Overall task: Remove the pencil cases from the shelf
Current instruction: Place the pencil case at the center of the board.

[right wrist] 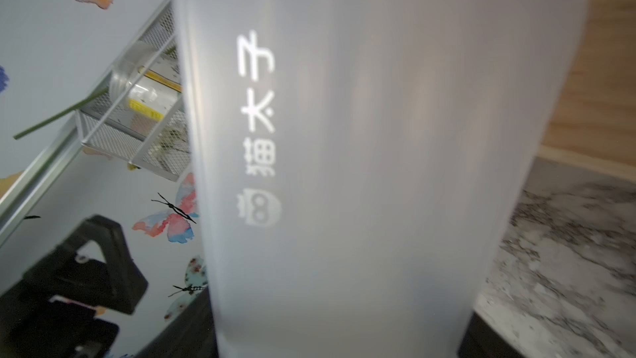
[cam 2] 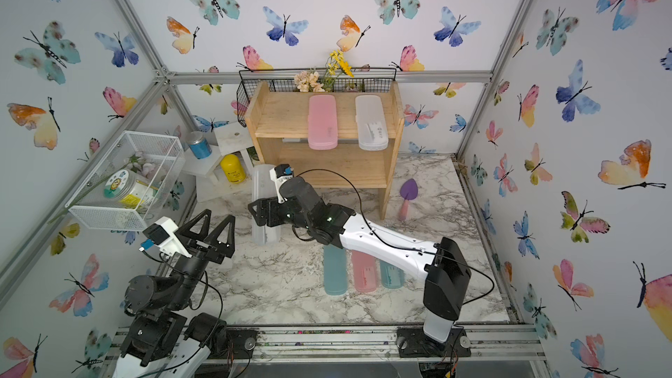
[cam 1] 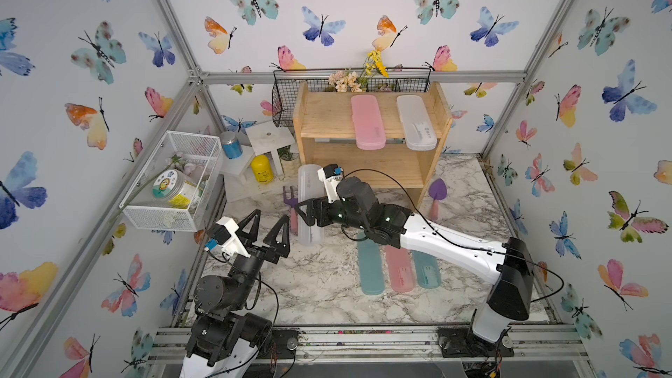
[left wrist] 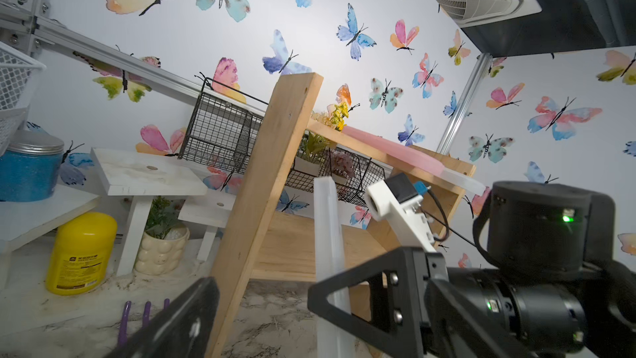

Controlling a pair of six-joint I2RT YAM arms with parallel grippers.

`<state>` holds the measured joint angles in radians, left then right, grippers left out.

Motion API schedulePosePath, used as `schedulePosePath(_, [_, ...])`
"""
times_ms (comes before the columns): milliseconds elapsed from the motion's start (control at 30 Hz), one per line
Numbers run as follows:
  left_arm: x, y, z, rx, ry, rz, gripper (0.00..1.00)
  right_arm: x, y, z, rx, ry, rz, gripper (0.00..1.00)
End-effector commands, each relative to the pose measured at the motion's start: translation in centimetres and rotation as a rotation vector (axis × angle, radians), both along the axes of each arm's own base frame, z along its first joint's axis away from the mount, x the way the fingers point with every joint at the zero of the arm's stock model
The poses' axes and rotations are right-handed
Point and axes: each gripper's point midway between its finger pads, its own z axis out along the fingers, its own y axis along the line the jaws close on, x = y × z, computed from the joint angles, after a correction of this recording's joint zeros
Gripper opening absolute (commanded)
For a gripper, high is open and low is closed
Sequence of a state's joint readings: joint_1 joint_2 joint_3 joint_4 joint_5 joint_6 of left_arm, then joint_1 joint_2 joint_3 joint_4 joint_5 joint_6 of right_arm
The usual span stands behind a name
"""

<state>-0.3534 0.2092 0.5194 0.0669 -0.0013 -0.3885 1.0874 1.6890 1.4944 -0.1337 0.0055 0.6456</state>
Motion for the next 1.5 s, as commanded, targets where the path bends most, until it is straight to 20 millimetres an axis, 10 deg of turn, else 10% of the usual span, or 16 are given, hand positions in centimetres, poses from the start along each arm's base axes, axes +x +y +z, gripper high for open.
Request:
schedulePosePath(0, [1.1,1.5,-0.7,-0.027,0.071,0.09,0.99,-0.7,-4.1,-4.2,-0.161,0.01,-0.057,0.73])
schedulePosePath(200, [3.6,0.5,-2.9,-0.044,0.191,0.079,0.99,-4.1,-8.0,-14.5,-0.331,0.25,-0.069,0.77])
schedulePosePath(500, [6.1,-1.6,-5.8,-0.049,0.316,0.009,0.99,-3.5,-7.9,-20.0,-0.441,0.354,-0.146,0.76])
schedulePosePath(1467, [7.1,-2.3,-8.7,-0.06,0.394,-0.008,0.99,-2.6,-6.9,-25.1,-0.547,0.408,-0.191,0.9])
